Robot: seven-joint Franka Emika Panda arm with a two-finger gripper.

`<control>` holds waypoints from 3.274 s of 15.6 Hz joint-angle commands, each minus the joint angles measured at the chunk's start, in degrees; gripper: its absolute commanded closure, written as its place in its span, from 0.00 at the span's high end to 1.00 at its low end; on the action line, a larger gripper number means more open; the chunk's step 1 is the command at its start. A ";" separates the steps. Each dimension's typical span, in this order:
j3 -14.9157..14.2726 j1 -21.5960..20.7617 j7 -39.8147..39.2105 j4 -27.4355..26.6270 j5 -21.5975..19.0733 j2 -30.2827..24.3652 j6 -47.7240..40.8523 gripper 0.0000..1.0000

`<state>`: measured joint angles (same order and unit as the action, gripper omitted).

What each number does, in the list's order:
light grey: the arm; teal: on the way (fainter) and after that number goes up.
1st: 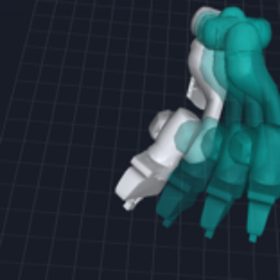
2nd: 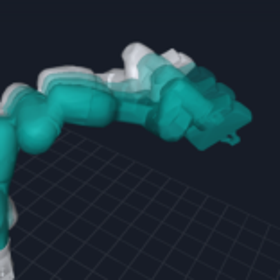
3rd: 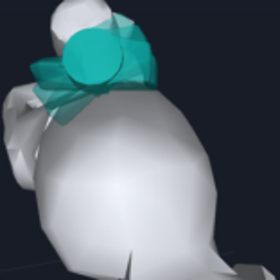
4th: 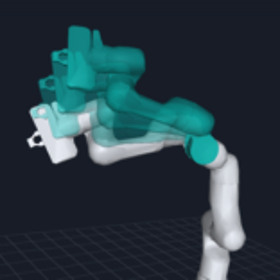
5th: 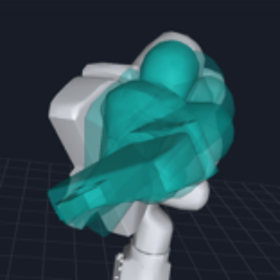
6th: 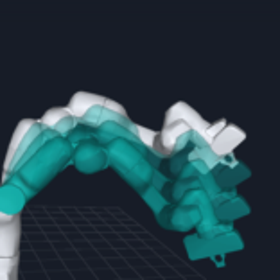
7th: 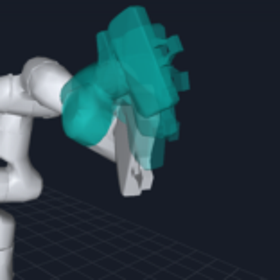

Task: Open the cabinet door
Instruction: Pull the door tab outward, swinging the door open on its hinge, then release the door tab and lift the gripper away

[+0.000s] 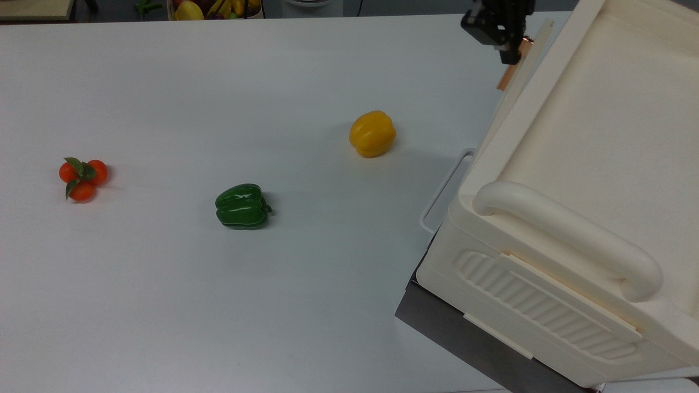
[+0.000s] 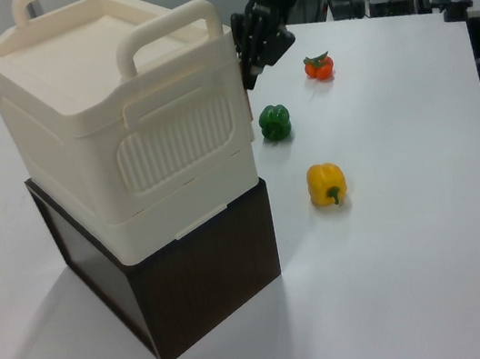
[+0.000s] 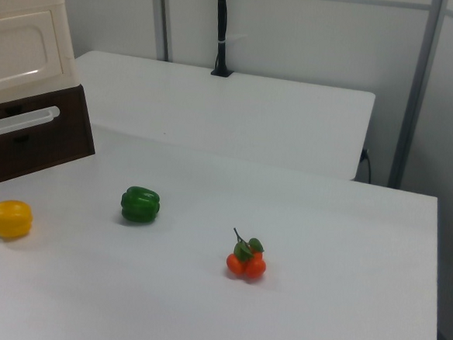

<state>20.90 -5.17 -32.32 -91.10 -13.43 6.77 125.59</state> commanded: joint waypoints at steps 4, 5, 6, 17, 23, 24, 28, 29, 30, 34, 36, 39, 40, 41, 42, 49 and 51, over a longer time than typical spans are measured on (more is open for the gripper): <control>-2.60 3.06 0.24 -1.62 -1.07 -3.60 -9.13 0.01; -3.57 3.15 0.15 -1.80 -1.16 -3.78 -10.79 0.06; -4.80 3.15 0.15 -2.06 -1.25 -4.39 -12.55 0.09; -14.12 5.25 -0.03 -2.33 -1.60 -4.84 -14.42 0.17; -16.85 5.52 0.15 -2.24 -1.69 -3.08 -4.59 0.18; -17.46 5.43 0.06 -2.24 -1.69 -2.73 -3.00 0.18; -19.04 5.52 -0.11 -2.33 -1.60 -3.25 -2.36 0.21; -19.66 5.52 -0.46 -2.15 -1.51 -3.86 -5.16 0.21; -19.84 5.52 -0.90 -2.06 -1.42 -4.65 -8.14 0.22; -20.98 5.52 -1.08 -1.89 -1.42 -6.24 -13.34 0.24; -20.46 5.34 -1.17 -1.80 -1.42 -6.50 -15.64 0.24; -20.02 4.47 -0.21 -1.97 -1.68 -5.28 -9.87 0.24; -20.02 4.20 0.14 -2.15 -1.69 -4.93 -7.41 0.24; -20.02 4.20 1.10 -2.15 -1.69 -4.32 -5.90 0.24; -20.02 4.29 1.90 -2.06 -1.69 -3.87 -4.50 0.24; -20.81 5.52 1.82 -2.06 -1.42 -2.82 -0.89 0.24; -20.81 5.52 2.43 -2.24 -1.42 -2.20 3.49 0.24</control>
<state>0.42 0.38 -31.03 -92.56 -14.29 4.24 123.79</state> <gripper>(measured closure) 0.758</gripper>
